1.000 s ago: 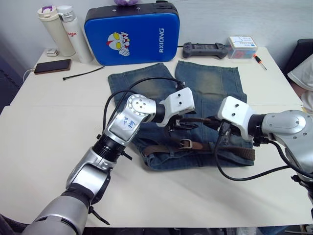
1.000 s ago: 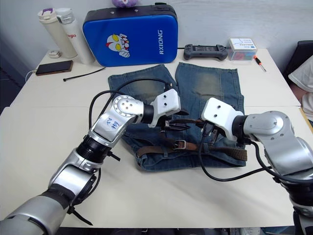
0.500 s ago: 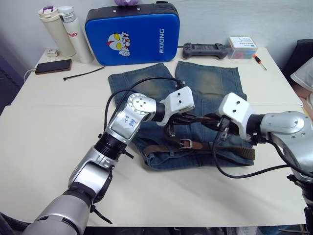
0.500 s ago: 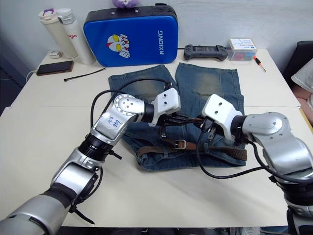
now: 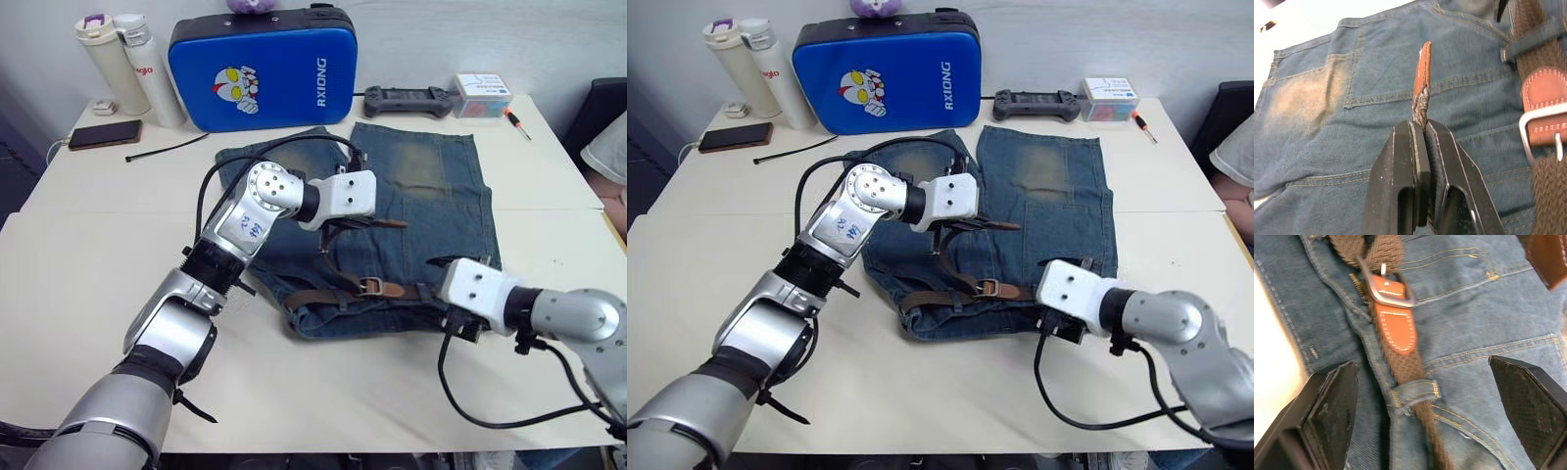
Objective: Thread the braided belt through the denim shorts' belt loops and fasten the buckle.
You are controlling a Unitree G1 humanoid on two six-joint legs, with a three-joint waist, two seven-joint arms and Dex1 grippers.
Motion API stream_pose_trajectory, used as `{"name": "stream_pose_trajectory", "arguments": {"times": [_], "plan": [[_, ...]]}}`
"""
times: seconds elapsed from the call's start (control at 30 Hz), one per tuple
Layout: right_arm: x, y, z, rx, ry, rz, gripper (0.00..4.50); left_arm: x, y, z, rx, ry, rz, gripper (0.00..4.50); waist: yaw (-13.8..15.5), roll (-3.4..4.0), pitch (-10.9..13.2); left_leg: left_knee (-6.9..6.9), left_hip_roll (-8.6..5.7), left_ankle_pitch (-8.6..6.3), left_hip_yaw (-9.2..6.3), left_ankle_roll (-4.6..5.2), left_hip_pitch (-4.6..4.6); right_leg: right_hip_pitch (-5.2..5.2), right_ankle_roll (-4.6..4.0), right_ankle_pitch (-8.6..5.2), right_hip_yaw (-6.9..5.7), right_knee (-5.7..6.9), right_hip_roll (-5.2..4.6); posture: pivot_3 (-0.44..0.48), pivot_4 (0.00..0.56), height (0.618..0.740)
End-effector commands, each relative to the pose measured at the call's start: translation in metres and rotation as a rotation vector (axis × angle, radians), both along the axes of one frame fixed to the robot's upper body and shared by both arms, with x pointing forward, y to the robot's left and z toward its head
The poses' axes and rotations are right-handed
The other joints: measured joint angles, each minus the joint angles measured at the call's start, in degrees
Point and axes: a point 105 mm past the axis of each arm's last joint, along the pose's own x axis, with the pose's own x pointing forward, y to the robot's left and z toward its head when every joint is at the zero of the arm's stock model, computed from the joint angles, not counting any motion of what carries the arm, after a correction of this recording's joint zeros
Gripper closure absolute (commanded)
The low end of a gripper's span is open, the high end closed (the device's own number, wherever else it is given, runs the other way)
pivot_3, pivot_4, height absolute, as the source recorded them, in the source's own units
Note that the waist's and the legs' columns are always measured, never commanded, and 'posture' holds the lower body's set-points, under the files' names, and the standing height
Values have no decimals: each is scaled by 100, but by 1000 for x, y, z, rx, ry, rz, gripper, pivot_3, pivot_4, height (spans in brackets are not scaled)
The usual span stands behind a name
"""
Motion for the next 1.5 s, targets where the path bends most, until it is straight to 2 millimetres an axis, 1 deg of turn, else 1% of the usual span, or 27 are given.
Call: {"name": "stream_pose_trajectory", "arguments": {"times": [0.03,0.17,0.4,0.43,0.47,0.5,0.67,0.7,0.73,0.77,0.87,0.9,0.97,1.0,1.1,1.2,1.33,1.43,1.5], "plan": [[-1,9,5,-16,-92,16,9,-1,-3,10,32,-81,-51,4500,0,0,0,0,0,0,0,0,0,0,0,0,0,0,0,0,150,740],[3,11,-3,-34,-104,3,9,0,-1,9,42,-86,-57,4500,3,-1,-1,2,0,0,0,0,0,0,0,0,0,0,-1,0,150,740],[10,17,-4,-8,-117,-4,9,0,10,-1,81,-75,-48,4500,-26,-1,-1,5,0,0,0,0,1,0,0,0,0,4,1,0,150,740],[11,18,-4,-5,-120,-6,395,0,11,-1,83,-75,-47,4500,-28,-1,-1,5,0,0,0,0,1,0,0,0,0,4,0,0,150,740],[11,18,-5,-4,-121,-6,510,0,12,-1,84,-76,-45,4500,-34,-1,-1,5,0,0,0,0,1,0,0,0,0,4,0,0,150,740],[12,19,-7,-3,-116,-7,806,0,13,-2,85,-76,-45,4500,-47,-1,-1,5,0,0,0,0,1,0,0,0,0,5,0,0,150,740],[15,21,-18,-23,-101,-11,3185,-5,14,-3,98,-83,-62,4500,-95,-1,-1,8,-1,0,-1,0,0,0,0,0,0,8,-1,0,150,740],[15,22,-19,-18,-103,-12,3582,-5,14,-3,102,-87,-67,4500,-105,-1,-1,10,0,0,-1,0,0,0,0,0,0,8,-1,0,150,740],[16,23,-19,-13,-106,-12,4178,-6,14,-3,105,-91,-70,4500,-109,-1,-1,12,0,0,-1,0,0,0,0,0,0,11,0,0,150,740],[16,24,-18,-7,-111,-15,4442,-6,14,-3,111,-97,-75,4500,-110,-1,-1,12,0,0,-1,0,0,0,0,0,0,11,0,0,150,740],[18,24,-16,13,-122,-39,4442,-8,14,-3,132,-116,-93,4500,-114,-1,-2,14,0,0,-1,0,0,0,0,0,0,13,0,0,150,740],[19,23,-14,22,-129,-53,4442,-9,17,-6,177,-157,-123,4500,-121,-1,-2,14,0,0,-1,0,0,0,0,0,0,13,0,0,150,740],[21,21,-12,29,-137,-73,4442,-18,27,-21,313,-204,-235,4500,-140,0,-2,16,1,0,-1,-1,2,0,0,0,1,15,2,0,150,740],[21,21,-11,27,-138,-74,4442,-14,31,-24,352,-238,-238,4500,-144,1,-2,14,1,0,0,-1,3,-1,0,0,3,16,3,0,150,740],[21,21,-12,24,-139,-77,4442,-7,34,-21,369,-252,-235,4500,-121,0,-2,20,0,0,0,-1,4,0,0,0,2,14,2,0,150,740],[20,23,-13,28,-137,-78,4442,-7,34,-19,360,-235,-248,4500,-114,0,-2,37,-2,-2,0,3,-1,0,0,0,1,15,1,0,150,740],[21,24,-13,31,-139,-80,4442,-10,28,-18,330,-214,-265,4500,-121,0,-2,42,-1,-3,0,4,-3,0,0,0,1,26,1,0,150,740],[22,26,-12,36,-140,-76,4442,-13,20,-17,293,-204,-264,4500,-126,0,-2,45,-1,-3,0,4,-3,0,0,0,1,34,1,0,150,740],[23,26,-12,40,-138,-78,4442,-16,18,-19,287,-199,-267,4500,-128,0,-2,47,-1,-3,0,4,-2,0,0,0,1,38,1,0,150,740]]}}
